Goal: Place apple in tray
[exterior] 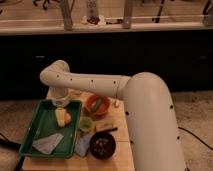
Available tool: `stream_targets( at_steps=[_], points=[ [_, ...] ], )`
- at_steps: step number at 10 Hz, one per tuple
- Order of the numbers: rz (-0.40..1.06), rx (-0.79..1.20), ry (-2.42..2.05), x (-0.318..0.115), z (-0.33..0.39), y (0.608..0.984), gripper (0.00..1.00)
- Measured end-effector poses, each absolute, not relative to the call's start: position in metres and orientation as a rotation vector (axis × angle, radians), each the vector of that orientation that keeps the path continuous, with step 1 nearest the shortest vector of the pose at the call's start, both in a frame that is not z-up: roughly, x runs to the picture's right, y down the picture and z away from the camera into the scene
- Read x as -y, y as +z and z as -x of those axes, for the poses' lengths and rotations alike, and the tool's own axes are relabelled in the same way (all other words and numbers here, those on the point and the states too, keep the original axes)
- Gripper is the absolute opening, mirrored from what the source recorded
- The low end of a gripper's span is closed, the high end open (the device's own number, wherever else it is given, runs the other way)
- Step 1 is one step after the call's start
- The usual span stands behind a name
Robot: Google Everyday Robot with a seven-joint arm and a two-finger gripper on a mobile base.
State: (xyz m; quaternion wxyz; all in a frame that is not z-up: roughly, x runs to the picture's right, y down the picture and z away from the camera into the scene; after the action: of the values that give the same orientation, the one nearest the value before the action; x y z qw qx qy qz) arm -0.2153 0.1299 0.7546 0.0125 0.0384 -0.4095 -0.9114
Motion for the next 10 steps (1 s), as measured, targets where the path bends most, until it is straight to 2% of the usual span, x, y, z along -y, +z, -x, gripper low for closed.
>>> stream_targets(
  at_steps=[10],
  points=[
    [-0.122,1.214,-2.831,-0.1315,0.2108,0.7491,0.80]
  ],
)
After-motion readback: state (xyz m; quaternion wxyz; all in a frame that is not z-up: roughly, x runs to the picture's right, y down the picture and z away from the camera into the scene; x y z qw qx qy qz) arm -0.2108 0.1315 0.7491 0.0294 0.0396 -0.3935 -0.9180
